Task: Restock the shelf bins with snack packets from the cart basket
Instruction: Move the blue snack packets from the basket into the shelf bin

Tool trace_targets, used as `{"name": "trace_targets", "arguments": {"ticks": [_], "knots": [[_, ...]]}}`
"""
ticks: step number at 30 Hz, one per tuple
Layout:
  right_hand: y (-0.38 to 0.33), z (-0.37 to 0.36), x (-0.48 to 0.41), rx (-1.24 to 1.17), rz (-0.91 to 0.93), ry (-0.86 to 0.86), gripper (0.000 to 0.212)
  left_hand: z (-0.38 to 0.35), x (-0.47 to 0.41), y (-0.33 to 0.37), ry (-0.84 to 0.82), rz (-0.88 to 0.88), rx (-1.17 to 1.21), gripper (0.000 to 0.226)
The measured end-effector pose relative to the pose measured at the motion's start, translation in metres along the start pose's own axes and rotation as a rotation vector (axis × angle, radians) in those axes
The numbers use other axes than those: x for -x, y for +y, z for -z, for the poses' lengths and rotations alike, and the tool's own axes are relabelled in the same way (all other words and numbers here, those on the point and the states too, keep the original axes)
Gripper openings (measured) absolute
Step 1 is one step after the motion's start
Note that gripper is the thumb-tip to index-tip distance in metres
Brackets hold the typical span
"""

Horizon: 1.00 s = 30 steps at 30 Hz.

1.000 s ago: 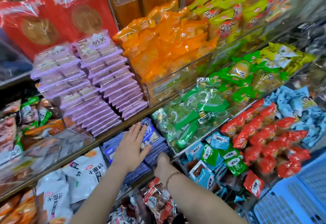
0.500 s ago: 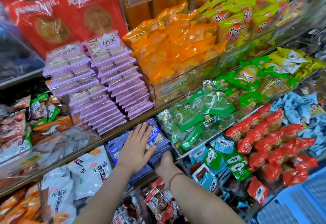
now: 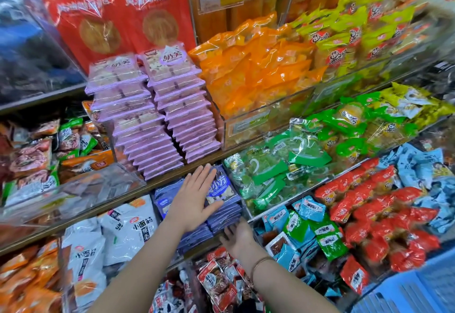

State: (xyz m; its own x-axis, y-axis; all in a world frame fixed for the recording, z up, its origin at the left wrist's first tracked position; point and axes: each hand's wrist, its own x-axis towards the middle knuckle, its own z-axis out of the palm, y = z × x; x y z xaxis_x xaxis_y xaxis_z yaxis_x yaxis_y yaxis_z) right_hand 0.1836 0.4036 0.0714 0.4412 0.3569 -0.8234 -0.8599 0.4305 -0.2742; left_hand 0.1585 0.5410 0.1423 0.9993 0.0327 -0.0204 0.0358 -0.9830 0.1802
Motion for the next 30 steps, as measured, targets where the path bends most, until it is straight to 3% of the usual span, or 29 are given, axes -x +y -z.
{"name": "trace_targets", "arguments": {"ticks": [5, 10, 16, 20, 23, 26, 30], "knots": [[0.04, 0.013, 0.006, 0.163, -0.122, 0.096, 0.029, 0.014, 0.038, -0.011, 0.168, 0.13, 0.088, 0.073], [0.074, -0.017, -0.008, 0.146, -0.191, 0.041, 0.033, -0.005, 0.072, -0.025, -0.008, 0.161, -0.073, 0.087], [0.085, -0.044, -0.019, 0.131, -0.165, -0.048, 0.029, 0.004, 0.06, -0.061, -0.029, 0.112, -0.135, 0.084], [0.069, -0.018, -0.014, 0.537, -0.137, -0.013, 0.033, 0.006, 0.064, -0.065, -0.018, 0.078, -0.088, 0.075], [0.054, 0.0, 0.0, 1.023, 0.111, -0.129, 0.013, 0.008, 0.067, -0.051, 0.052, 0.099, -0.031, 0.074], [0.034, 0.013, 0.019, 1.465, 0.554, -0.324, 0.01, 0.007, 0.064, -0.033, 0.13, 0.104, -0.06, 0.072], [0.009, -0.018, 0.049, 1.7, 1.276, -0.433, 0.011, 0.005, 0.066, -0.022, 0.221, 0.121, -0.007, 0.086]]}}
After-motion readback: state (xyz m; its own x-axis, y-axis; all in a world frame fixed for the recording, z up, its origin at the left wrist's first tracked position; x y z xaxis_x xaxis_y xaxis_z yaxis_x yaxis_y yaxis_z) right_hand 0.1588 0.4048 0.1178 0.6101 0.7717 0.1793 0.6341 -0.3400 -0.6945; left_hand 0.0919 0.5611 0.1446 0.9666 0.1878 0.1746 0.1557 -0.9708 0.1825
